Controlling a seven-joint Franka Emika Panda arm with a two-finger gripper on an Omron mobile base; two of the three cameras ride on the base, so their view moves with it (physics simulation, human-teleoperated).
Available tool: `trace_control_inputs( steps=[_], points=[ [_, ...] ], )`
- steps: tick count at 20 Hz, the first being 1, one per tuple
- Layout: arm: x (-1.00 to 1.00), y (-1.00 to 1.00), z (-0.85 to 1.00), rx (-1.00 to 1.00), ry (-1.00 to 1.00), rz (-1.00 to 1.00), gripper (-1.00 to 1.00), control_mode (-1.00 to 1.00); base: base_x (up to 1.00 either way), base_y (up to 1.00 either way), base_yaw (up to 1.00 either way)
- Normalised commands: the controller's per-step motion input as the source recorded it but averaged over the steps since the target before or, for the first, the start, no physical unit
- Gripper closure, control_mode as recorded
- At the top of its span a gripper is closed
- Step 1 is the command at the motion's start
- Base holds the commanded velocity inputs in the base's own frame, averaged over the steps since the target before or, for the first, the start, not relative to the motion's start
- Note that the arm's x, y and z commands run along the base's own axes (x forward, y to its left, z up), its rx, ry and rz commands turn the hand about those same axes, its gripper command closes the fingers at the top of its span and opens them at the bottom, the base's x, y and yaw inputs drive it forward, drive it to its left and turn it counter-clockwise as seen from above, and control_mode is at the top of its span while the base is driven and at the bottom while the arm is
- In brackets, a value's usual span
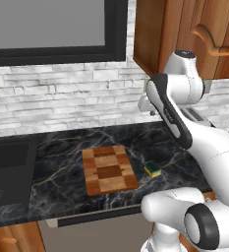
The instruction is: Pick up the sponge from the counter and clean the cutting board by briefly scrubbing or pressing down on the cutting board. Once finished, release the sponge.
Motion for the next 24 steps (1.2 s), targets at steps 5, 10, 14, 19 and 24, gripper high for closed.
trace_control_inputs(
  steps=[5,10,14,19,24],
  points=[
    [-0.21,0.00,-0.18,0.00,0.04,0.00,-1.00,-1.00,0.00,0.00,0.00],
    [-0.42,0.00,-0.75,0.00,0.10,0.00,-1.00,-1.00,0.00,0.00,0.00],
    [-0.25,0.00,-0.92,-0.03,0.14,0.00,-1.00,-1.00,0.00,0.00,0.00],
    [-0.07,0.00,-0.86,-0.08,0.08,0.00,-1.00,-1.00,0.00,0.00,0.00],
    [0.15,-0.11,-0.44,0.00,0.01,0.00,-1.00,-1.00,0.00,0.00,0.00]
  ],
)
